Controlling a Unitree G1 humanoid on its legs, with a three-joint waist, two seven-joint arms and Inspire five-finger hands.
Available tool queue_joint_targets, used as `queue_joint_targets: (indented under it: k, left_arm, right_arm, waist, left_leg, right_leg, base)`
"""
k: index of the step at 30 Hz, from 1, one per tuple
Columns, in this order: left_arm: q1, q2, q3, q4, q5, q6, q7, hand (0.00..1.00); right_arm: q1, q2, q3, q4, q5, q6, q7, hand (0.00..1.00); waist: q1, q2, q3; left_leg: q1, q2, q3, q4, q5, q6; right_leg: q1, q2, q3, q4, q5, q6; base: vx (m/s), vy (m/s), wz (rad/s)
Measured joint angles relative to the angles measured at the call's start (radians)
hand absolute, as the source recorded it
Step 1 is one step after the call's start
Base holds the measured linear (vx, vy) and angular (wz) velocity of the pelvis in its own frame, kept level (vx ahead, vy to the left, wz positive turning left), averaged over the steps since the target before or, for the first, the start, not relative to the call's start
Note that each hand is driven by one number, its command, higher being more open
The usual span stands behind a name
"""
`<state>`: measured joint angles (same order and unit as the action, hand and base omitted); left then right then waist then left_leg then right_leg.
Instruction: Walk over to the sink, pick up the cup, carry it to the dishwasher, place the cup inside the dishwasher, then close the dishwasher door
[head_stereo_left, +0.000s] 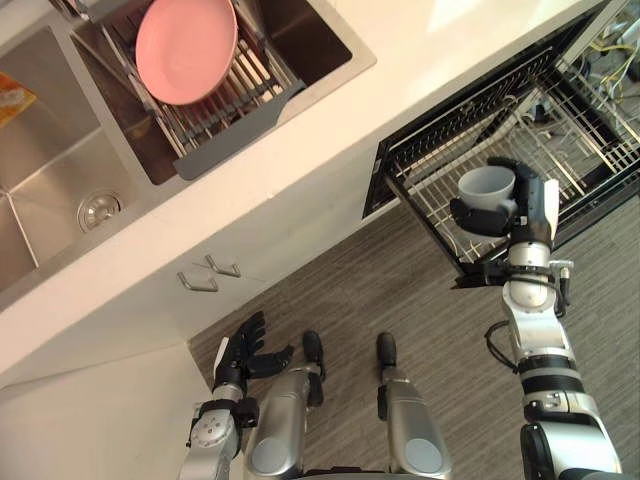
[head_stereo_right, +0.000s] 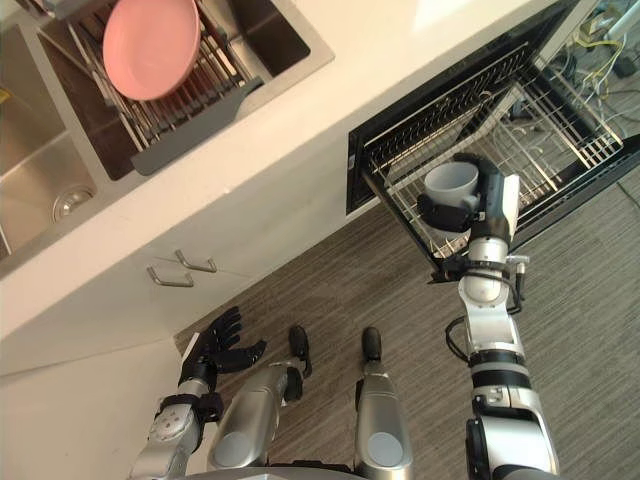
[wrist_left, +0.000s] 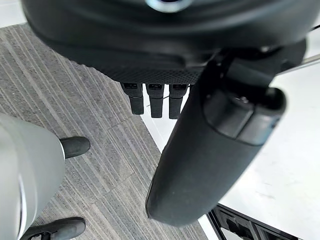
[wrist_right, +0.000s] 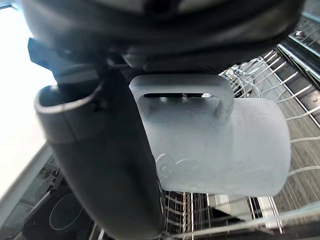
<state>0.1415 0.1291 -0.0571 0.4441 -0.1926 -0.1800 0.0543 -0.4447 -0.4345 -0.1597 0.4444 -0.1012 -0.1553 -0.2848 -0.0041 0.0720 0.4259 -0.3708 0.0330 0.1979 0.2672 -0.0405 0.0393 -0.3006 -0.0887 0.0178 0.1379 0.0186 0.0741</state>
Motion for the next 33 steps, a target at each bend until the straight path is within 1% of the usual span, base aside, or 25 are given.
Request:
queue_joint_targets:
  k: [3, 4, 7, 10, 17, 19, 21, 25, 28, 30, 32, 33]
  left_arm:
    - [-0.019, -0.002, 0.000, 0.004, 0.000, -0.005, 0.015, 0.90]
    - [-0.021, -0.003, 0.000, 0.005, 0.000, -0.006, 0.015, 0.90]
    - [-0.033, -0.015, 0.000, 0.032, 0.000, -0.022, 0.023, 0.90]
    - [-0.051, -0.033, -0.004, 0.071, 0.000, -0.022, 0.033, 0.90]
    - [-0.057, -0.034, -0.010, 0.074, 0.000, -0.022, 0.036, 0.90]
    - [-0.058, -0.035, -0.009, 0.074, 0.000, -0.022, 0.037, 0.90]
    - [-0.058, -0.035, -0.009, 0.075, 0.000, -0.020, 0.037, 0.90]
    - [-0.059, -0.035, -0.007, 0.075, 0.009, -0.018, 0.036, 0.90]
    - [-0.059, -0.035, -0.006, 0.081, 0.022, -0.009, 0.034, 0.90]
    - [-0.060, -0.035, 0.004, 0.098, 0.029, -0.001, 0.032, 0.90]
    - [-0.060, -0.034, 0.014, 0.114, 0.036, 0.001, 0.032, 0.90]
    - [-0.056, -0.034, 0.020, 0.126, 0.037, 0.005, 0.032, 0.90]
  right_arm:
    - [-0.040, -0.004, 0.000, 0.031, -0.001, 0.008, -0.038, 0.30]
    - [-0.045, -0.004, 0.000, 0.040, -0.001, 0.008, -0.042, 0.90]
    - [-0.065, -0.004, 0.000, 0.072, -0.001, 0.020, -0.057, 0.90]
    - [-0.090, -0.004, 0.001, 0.109, -0.001, 0.022, -0.063, 0.90]
    - [-0.094, 0.004, -0.005, 0.115, -0.001, 0.025, -0.075, 0.90]
    - [-0.068, 0.019, -0.016, 0.073, 0.000, 0.032, -0.083, 0.90]
    - [0.011, 0.054, -0.037, -0.046, 0.000, 0.033, -0.097, 0.90]
    - [0.085, 0.098, -0.050, -0.165, 0.000, 0.031, -0.098, 0.90]
    - [0.155, 0.161, -0.077, -0.277, 0.001, 0.031, -0.098, 0.90]
    - [0.225, 0.210, -0.076, -0.381, 0.003, 0.026, -0.091, 0.90]
    - [0.264, 0.242, -0.075, -0.436, 0.003, 0.013, -0.080, 0.90]
    - [0.307, 0.268, -0.070, -0.483, 0.004, 0.001, -0.065, 0.90]
  waist:
    - [0.006, 0.000, 0.016]
    - [0.007, 0.000, 0.016]
    - [0.014, 0.002, 0.017]
    - [0.018, 0.002, 0.017]
    - [0.018, 0.003, 0.018]
    - [0.018, 0.003, 0.018]
    - [0.015, 0.002, 0.018]
    - [0.013, 0.000, 0.019]
    - [0.011, -0.004, 0.017]
    - [0.004, -0.018, 0.010]
    - [-0.004, -0.031, 0.003]
    - [-0.012, -0.046, -0.006]
  left_leg:
    - [-0.008, -0.002, -0.002, -0.019, 0.017, -0.002]
    - [-0.011, -0.002, -0.004, -0.022, 0.020, -0.003]
    - [-0.019, -0.002, -0.013, -0.037, 0.034, -0.006]
    - [-0.019, -0.005, -0.020, -0.059, 0.050, -0.008]
    - [-0.002, -0.008, -0.025, -0.084, 0.064, -0.010]
    - [0.010, -0.008, -0.029, -0.091, 0.066, -0.011]
    - [0.036, -0.008, -0.043, -0.101, 0.067, -0.014]
    - [0.075, -0.008, -0.046, -0.122, 0.068, -0.017]
    - [0.108, -0.009, -0.047, -0.151, 0.072, -0.022]
    - [0.135, -0.009, -0.050, -0.172, 0.072, -0.024]
    - [0.151, -0.009, -0.052, -0.184, 0.072, -0.025]
    - [0.171, -0.009, -0.053, -0.191, 0.068, -0.030]
  right_leg:
    - [-0.021, -0.001, -0.007, 0.012, -0.002, -0.003]
    - [-0.025, -0.001, -0.010, 0.014, -0.003, -0.005]
    - [-0.037, 0.000, -0.021, 0.018, -0.004, -0.008]
    - [-0.044, 0.000, -0.029, 0.018, -0.003, -0.011]
    - [-0.036, -0.001, -0.033, 0.018, -0.004, -0.014]
    - [-0.023, 0.000, -0.038, 0.013, -0.006, -0.017]
    - [0.010, 0.002, -0.052, -0.003, -0.008, -0.020]
    - [0.051, 0.004, -0.056, -0.025, -0.009, -0.022]
    - [0.084, 0.006, -0.060, -0.050, -0.008, -0.023]
    - [0.112, 0.008, -0.063, -0.070, -0.008, -0.024]
    - [0.129, 0.009, -0.071, -0.080, -0.008, -0.024]
    - [0.153, 0.009, -0.076, -0.090, -0.008, -0.023]
  base:
    - [-0.02, -0.019, 0.04]
    - [-0.02, -0.037, 0.10]
    - [0.00, -0.029, 0.10]
    - [0.00, -0.022, 0.08]
    - [0.00, -0.001, 0.01]
    - [0.01, -0.006, 0.06]
    - [0.03, -0.010, 0.13]
    - [0.02, 0.001, 0.02]
    - [0.06, 0.006, 0.01]
    - [0.10, -0.007, 0.01]
    - [0.09, -0.012, 0.04]
    - [0.08, -0.010, 0.04]
